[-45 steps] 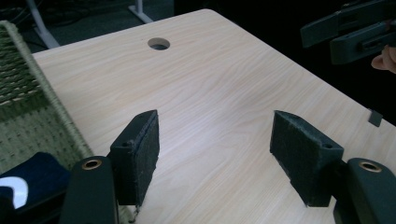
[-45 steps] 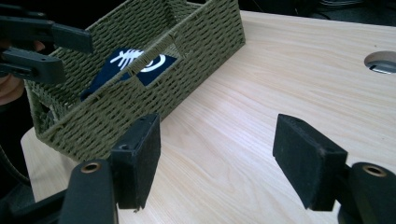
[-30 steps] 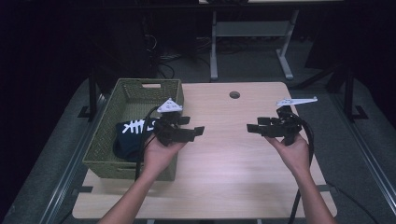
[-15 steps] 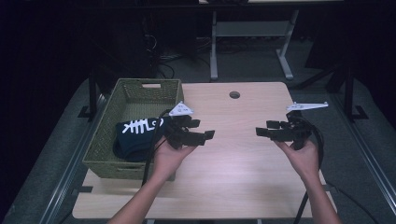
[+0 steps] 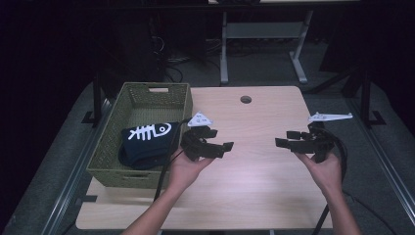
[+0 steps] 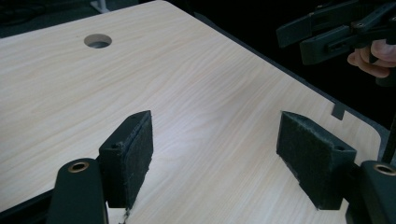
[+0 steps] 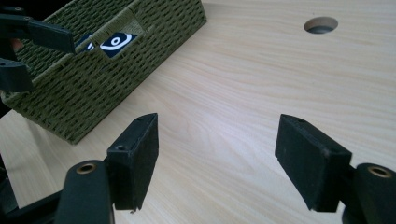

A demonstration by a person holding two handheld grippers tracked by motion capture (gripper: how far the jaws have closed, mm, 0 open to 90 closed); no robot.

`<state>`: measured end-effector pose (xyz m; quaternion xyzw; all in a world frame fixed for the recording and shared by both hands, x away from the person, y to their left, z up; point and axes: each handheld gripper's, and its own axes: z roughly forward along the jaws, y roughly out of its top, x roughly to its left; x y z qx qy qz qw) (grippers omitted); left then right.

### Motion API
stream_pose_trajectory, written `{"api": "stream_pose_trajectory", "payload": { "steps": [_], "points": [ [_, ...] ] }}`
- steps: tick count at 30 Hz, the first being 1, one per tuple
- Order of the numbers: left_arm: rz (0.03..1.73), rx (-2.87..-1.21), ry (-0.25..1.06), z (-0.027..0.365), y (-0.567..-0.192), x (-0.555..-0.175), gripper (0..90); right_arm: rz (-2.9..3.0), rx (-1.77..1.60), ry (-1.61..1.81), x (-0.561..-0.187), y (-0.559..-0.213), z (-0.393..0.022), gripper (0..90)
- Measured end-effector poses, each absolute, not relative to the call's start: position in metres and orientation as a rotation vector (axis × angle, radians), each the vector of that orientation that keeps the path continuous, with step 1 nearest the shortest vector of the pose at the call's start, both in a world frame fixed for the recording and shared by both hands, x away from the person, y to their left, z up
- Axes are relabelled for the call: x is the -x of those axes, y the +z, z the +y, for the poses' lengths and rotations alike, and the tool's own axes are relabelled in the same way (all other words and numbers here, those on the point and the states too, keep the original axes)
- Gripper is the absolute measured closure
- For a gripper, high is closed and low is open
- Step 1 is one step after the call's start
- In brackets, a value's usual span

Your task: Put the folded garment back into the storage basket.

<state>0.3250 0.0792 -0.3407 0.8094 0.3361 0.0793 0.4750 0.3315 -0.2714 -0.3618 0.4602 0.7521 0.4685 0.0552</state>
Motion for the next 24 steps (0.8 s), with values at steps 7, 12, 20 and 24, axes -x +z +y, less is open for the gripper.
{"api": "stream_pose_trajectory", "payload": {
  "steps": [7, 12, 20, 24],
  "points": [
    [0.809, -1.981, 0.186, 0.07, -0.345, -0.321, 26.2, 2.28, -1.407, 1.403, -0.325, -0.369, -0.279, 29.8],
    [0.8, -1.971, 0.172, 0.062, -0.348, -0.319, 26.1, 2.267, -1.423, 1.391, -0.321, -0.372, -0.286, 29.6],
    [0.794, -1.953, 0.151, 0.055, -0.352, -0.316, 26.3, 2.254, -1.445, 1.386, -0.318, -0.379, -0.294, 29.5],
    [0.79, -1.965, 0.152, 0.05, -0.357, -0.314, 26.0, 2.255, -1.448, 1.378, -0.316, -0.383, -0.297, 29.1]
  ]
}}
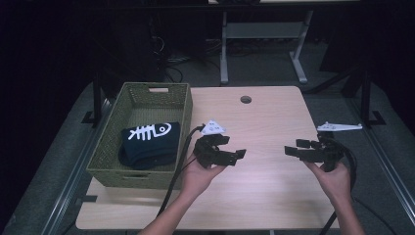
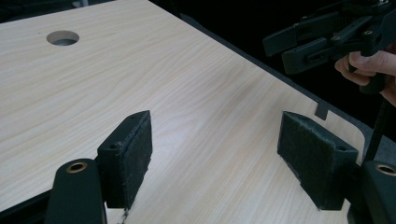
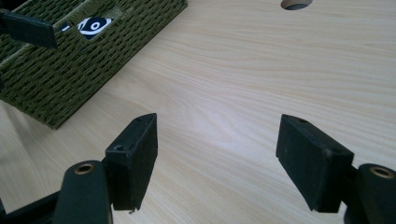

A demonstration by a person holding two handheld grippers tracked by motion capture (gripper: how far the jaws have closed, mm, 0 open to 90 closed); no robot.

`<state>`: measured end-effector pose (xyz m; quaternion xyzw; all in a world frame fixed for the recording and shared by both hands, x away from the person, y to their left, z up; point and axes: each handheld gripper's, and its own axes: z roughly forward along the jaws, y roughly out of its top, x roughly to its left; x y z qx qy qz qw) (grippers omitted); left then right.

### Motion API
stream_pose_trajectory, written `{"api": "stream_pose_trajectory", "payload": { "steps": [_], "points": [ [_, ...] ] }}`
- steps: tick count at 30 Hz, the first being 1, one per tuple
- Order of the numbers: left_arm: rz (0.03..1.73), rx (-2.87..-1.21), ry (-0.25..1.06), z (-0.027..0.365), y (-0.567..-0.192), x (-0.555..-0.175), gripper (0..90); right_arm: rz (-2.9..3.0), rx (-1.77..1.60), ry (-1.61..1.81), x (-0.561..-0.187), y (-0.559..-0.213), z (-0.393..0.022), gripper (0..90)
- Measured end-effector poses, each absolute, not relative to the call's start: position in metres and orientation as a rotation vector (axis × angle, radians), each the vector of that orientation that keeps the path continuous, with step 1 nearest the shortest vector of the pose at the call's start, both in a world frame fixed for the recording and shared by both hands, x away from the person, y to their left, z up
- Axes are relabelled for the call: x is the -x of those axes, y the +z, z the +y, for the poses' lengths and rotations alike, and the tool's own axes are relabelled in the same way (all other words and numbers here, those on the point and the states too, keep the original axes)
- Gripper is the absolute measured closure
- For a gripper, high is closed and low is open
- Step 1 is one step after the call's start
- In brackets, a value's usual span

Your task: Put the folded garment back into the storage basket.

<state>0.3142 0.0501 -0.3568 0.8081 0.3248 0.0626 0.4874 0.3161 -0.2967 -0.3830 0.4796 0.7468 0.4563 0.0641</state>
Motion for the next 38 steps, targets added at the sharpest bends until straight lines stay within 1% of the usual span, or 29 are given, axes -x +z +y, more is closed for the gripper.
{"api": "stream_pose_trajectory", "payload": {
  "steps": [5, 10, 26, 38],
  "points": [
    [0.782, -1.976, 0.164, 0.044, -0.363, -0.312, 25.3, 2.252, -1.461, 1.366, -0.313, -0.388, -0.302, 29.1],
    [0.796, -1.962, 0.13, 0.041, -0.369, -0.31, 24.6, 2.245, -1.478, 1.353, -0.31, -0.392, -0.307, 29.0],
    [0.806, -1.966, 0.123, 0.037, -0.394, -0.299, 24.5, 2.234, -1.495, 1.32, -0.294, -0.409, -0.323, 27.9],
    [0.769, -1.971, 0.116, 0.037, -0.41, -0.282, 24.2, 2.243, -1.45, 1.287, -0.274, -0.419, -0.319, 26.5]
  ]
}}
